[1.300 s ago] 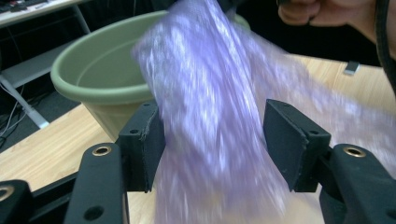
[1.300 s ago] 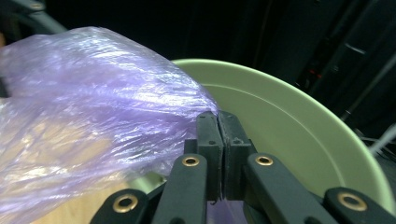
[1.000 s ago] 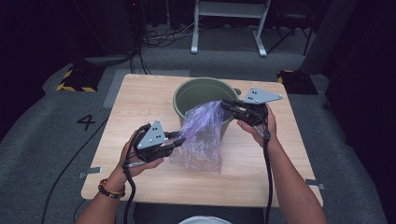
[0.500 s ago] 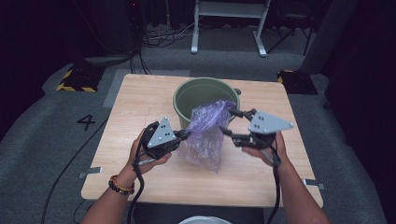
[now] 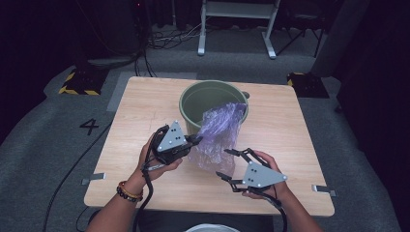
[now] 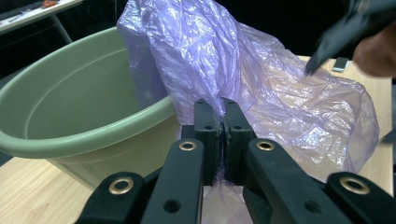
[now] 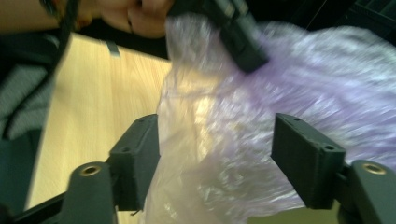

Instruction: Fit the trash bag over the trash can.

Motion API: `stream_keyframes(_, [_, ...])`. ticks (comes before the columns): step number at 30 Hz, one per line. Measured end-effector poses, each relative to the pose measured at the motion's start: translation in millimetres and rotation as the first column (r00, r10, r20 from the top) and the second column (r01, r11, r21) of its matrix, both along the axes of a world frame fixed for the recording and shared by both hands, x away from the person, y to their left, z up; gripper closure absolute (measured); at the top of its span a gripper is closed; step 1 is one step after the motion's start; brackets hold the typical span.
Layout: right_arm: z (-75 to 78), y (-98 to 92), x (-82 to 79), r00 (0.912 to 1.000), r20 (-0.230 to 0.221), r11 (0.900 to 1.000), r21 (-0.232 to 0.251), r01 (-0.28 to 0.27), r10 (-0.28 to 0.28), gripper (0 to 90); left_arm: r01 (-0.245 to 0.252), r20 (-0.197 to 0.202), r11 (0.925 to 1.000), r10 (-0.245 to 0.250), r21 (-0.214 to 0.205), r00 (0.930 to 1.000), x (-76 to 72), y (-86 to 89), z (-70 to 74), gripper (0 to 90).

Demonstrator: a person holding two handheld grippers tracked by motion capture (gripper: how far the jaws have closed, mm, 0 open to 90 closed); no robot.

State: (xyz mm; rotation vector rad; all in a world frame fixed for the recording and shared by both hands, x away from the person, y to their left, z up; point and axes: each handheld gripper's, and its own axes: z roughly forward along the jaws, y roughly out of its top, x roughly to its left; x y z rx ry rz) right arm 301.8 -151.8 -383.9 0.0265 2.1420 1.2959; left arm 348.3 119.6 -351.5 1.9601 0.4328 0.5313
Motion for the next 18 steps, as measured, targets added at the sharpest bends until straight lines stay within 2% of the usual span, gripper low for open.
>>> stream_keyframes(1, [-5.9, 3.3, 2.8, 0.9990, 0.031, 0.9983, -0.048, 0.033, -0.031, 55.4, 0.005, 0.005, 1.0000, -0.005, 0.000, 1.0000, -0.4, 0.1, 0.0, 85.8])
stream_keyframes(3, [-8.9, 4.2, 5.4, 0.9966, 0.052, 0.9959, -0.061, 0.067, -0.063, 66.6, -0.001, 0.009, 1.0000, 0.001, -0.001, 1.0000, -0.5, 0.9, 0.2, 85.0])
stream_keyframes(4, [-8.9, 4.2, 5.4, 0.9966, 0.052, 0.9959, -0.061, 0.067, -0.063, 66.6, -0.001, 0.009, 1.0000, 0.001, -0.001, 1.0000, -0.5, 0.9, 0.2, 83.7])
stream_keyframes(5, [-9.4, 2.6, 9.1, 0.9936, 0.076, 0.9943, -0.060, 0.088, -0.083, 79.5, -0.002, 0.010, 1.0000, 0.002, -0.009, 0.9999, 0.2, 2.9, 0.4, 83.3])
stream_keyframes(6, [-9.4, 2.6, 9.1, 0.9936, 0.076, 0.9943, -0.060, 0.088, -0.083, 79.5, -0.002, 0.010, 1.0000, 0.002, -0.009, 0.9999, 0.2, 2.9, 0.4, 84.1])
stream_keyframes(7, [-7.4, -0.2, 11.0, 0.9934, 0.073, 0.9950, -0.039, 0.091, -0.088, 85.6, -0.005, 0.015, 1.0000, 0.005, 0.001, 0.9999, 0.3, 4.5, 0.8, 84.0])
stream_keyframes(8, [-7.4, -0.2, 11.0, 0.9934, 0.073, 0.9950, -0.039, 0.091, -0.088, 85.6, -0.005, 0.015, 1.0000, 0.005, 0.001, 0.9999, 0.3, 4.5, 0.8, 83.3])
stream_keyframes(9, [-1.6, -6.4, 12.6, 0.9959, 0.057, 0.9976, 0.011, 0.069, -0.069, 90.0, -0.016, 0.021, 0.9999, 0.016, -0.003, 0.9996, 0.5, 6.1, 1.0, 79.2])
stream_keyframes(10, [-1.6, -6.4, 12.6, 0.9959, 0.057, 0.9976, 0.011, 0.069, -0.069, 90.0, -0.016, 0.021, 0.9999, 0.016, -0.003, 0.9996, 0.5, 6.1, 1.0, 75.1])
stream_keyframes(11, [1.1, -8.7, 13.5, 0.9968, 0.046, 0.9974, 0.034, 0.064, -0.066, 90.0, -0.022, 0.021, 0.9996, 0.023, -0.015, 0.9995, 1.1, 7.6, 1.3, 75.1])
stream_keyframes(12, [10.8, -15.2, 16.6, 0.9983, 0.018, 0.9943, 0.093, 0.053, -0.055, 90.0, -0.016, 0.019, 0.9995, 0.017, -0.028, 0.9997, 1.1, 9.0, 1.4, 68.4])
stream_keyframes(13, [15.3, -17.9, 18.3, 0.9986, 0.013, 0.9922, 0.114, 0.050, -0.052, 90.0, -0.010, 0.021, 0.9992, 0.011, -0.039, 0.9997, 1.0, 10.1, 1.8, 63.4])
stream_keyframes(14, [15.3, -17.9, 18.3, 0.9986, 0.013, 0.9922, 0.114, 0.050, -0.052, 90.0, -0.027, 0.028, 0.9987, 0.028, -0.044, 0.9992, 0.4, 10.5, 2.2, 63.4])
stream_keyframes(15, [23.1, -21.1, 22.1, 0.9949, 0.035, 0.9875, 0.130, 0.089, -0.095, 90.0, -0.038, 0.038, 0.9981, 0.040, -0.049, 0.9985, -0.8, 10.5, 2.2, 47.0])
stream_keyframes(16, [23.1, -21.1, 22.1, 0.9949, 0.035, 0.9875, 0.130, 0.089, -0.095, 90.0, -0.038, 0.038, 0.9981, 0.040, -0.049, 0.9985, -0.8, 10.5, 2.2, 42.8])
stream_keyframes(18, [31.0, -24.2, 29.0, 0.9914, 0.033, 0.9798, 0.160, 0.119, -0.126, 90.0, -0.032, 0.046, 0.9961, 0.036, -0.082, 0.9983, -3.8, 12.3, 1.6, 36.0])
